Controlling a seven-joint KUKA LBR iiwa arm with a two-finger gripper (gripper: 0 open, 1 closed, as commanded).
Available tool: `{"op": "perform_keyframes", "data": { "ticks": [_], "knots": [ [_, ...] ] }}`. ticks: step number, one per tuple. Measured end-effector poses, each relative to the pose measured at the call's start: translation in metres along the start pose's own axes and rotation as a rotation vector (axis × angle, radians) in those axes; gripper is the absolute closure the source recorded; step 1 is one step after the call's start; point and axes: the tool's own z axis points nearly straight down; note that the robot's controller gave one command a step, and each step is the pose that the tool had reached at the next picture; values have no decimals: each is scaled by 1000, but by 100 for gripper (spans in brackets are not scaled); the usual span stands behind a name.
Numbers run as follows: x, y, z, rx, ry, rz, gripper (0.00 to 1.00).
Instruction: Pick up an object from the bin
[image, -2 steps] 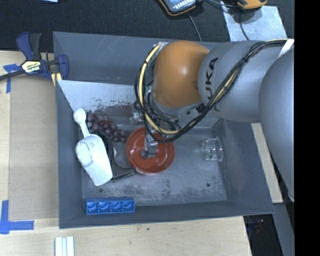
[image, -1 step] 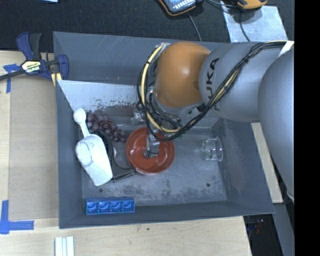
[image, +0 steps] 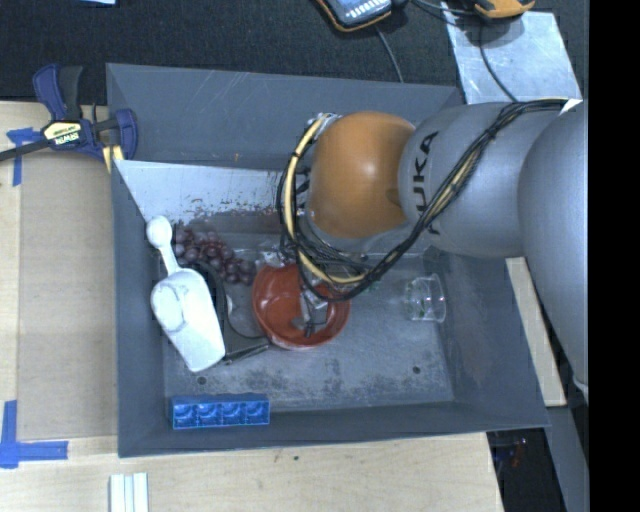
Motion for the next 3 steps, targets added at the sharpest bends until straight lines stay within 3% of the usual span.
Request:
{"op": "perform_keyframes", "data": {
  "ticks": [1, 2, 3],
  "knots": [
    [-14, -13, 10, 2, -6, -19, 0],
    [-5, -6, 27, 4, -12, -287, 0],
    [-9, -26, 28, 9, -25, -292, 0]
  ]
}}
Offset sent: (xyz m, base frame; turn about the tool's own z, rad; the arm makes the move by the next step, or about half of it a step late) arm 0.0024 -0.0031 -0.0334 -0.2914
